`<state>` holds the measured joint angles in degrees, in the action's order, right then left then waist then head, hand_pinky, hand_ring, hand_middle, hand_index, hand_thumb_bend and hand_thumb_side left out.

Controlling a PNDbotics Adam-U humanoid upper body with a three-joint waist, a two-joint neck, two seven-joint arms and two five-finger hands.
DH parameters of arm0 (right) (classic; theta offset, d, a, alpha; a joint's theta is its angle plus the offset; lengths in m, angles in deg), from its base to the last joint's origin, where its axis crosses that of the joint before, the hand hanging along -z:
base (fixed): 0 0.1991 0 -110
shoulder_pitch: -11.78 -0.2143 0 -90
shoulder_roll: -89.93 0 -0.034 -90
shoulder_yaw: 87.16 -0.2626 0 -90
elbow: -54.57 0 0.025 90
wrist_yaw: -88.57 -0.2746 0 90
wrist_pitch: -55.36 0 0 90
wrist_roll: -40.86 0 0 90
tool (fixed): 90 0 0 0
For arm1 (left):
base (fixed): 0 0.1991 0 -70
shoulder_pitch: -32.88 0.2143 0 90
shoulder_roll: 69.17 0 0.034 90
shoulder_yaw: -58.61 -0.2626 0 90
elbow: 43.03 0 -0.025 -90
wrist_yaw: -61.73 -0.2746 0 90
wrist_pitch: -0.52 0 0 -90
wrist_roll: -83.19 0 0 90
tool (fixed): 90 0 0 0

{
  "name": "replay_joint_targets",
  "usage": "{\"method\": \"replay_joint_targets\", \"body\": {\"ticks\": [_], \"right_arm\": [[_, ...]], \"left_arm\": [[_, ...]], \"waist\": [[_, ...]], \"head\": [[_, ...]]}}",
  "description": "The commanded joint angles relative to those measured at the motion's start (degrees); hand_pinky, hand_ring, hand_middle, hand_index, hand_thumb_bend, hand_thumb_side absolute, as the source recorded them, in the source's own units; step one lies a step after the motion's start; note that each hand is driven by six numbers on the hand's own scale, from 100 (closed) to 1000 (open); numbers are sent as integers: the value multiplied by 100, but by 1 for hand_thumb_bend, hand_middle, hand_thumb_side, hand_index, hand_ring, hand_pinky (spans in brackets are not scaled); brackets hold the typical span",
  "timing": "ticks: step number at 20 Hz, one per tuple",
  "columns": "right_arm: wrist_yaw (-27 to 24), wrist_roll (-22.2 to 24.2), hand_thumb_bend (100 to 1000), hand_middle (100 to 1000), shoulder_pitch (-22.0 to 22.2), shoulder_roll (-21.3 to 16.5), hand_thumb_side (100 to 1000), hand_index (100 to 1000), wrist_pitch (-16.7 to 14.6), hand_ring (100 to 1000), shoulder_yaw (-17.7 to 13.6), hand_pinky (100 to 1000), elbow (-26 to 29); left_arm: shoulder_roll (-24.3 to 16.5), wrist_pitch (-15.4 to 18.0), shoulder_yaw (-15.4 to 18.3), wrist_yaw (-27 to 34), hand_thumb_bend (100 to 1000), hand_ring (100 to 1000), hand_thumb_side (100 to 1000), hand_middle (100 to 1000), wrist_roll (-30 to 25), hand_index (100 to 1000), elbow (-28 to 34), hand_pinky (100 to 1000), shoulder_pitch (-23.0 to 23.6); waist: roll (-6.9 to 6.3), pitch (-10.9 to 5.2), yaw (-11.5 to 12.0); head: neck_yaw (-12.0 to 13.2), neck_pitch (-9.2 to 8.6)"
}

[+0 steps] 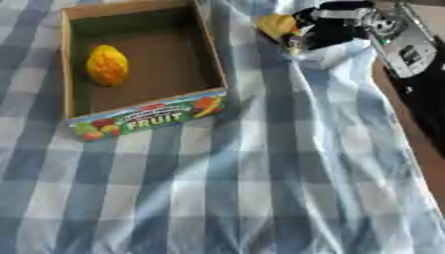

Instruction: Pick up objects on the table and place them in the box.

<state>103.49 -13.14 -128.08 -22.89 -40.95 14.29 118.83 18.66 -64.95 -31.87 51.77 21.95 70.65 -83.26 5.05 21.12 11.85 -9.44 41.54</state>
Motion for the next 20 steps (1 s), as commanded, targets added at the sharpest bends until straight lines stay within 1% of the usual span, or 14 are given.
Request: {"method": "replay_joint_targets", "body": {"ticks": [1,3,7,8,9,10,11,12,13,14,15,16,18,20], "right_arm": [[-74,-69,100,860,-69,-259,884,907,-57,1000,-83,914,66],[-18,-163,100,838,-80,-253,857,881,-1,1000,-84,914,47],[62,-349,100,768,-121,-224,753,814,100,1000,-85,910,8],[73,-383,100,744,-127,-222,670,786,116,1000,-86,905,6],[83,-423,100,728,-130,-220,628,760,130,1000,-89,903,16],[86,-470,100,663,-131,-221,463,692,143,1000,-98,892,39],[79,-527,100,640,-130,-222,437,664,160,1000,-110,888,79],[57,-582,100,606,-131,-222,390,607,176,1000,-126,885,130],[19,-646,100,588,-135,-226,362,575,189,996,-150,881,206],[-26,-721,100,556,-137,-235,276,533,210,981,-175,873,301],[-79,-811,100,542,-141,-247,244,523,234,975,-205,869,441],[-96,-900,100,505,-146,-270,163,496,249,949,-226,855,613],[-239,-1073,100,476,-170,-298,100,466,308,927,-282,843,1025],[-291,-1262,100,432,-225,-323,100,424,399,875,-305,819,1475]], "left_arm": [[-124,-12,11,29,325,872,401,810,-25,916,91,785,-27],[-123,-15,9,31,325,872,402,809,-28,916,91,785,-28],[-125,-27,-1,39,321,873,405,810,-38,916,91,784,-25],[-126,-29,-3,40,320,873,406,810,-41,916,91,784,-25],[-126,-32,-6,42,320,873,406,810,-47,916,91,784,-24],[-127,-35,-7,44,319,873,407,810,-51,916,91,784,-22],[-127,-38,-7,46,319,873,408,810,-54,916,91,784,-22],[-128,-41,-7,47,318,873,408,810,-57,916,91,784,-21],[-129,-42,-7,49,319,873,407,810,-60,916,91,784,-22],[-130,-43,-5,50,320,873,406,810,-60,916,91,784,-23],[-131,-42,-3,51,320,873,406,810,-59,916,91,784,-24],[-132,-42,0,52,320,873,405,810,-56,916,91,784,-25],[-135,-42,3,51,320,873,405,810,-51,916,91,784,-24],[-139,-42,3,48,322,872,403,809,-46,915,91,783,-22]], "waist": [[-29,-156,-8],[-30,-157,-8],[-28,-160,-9],[-27,-161,-9],[-27,-163,-9],[-26,-165,-10],[-25,-167,-10],[-25,-169,-10],[-24,-171,-10],[-23,-173,-10],[-23,-175,-10],[-21,-177,-9],[-20,-180,-11],[-19,-186,-12]], "head": [[-14,-9],[-18,-8],[-16,-6],[-15,-9],[-13,-10],[-13,-11],[-13,-12],[-12,-11],[-10,-10],[-10,-11],[-10,-11],[-11,-13],[-11,-8],[-17,5]]}}
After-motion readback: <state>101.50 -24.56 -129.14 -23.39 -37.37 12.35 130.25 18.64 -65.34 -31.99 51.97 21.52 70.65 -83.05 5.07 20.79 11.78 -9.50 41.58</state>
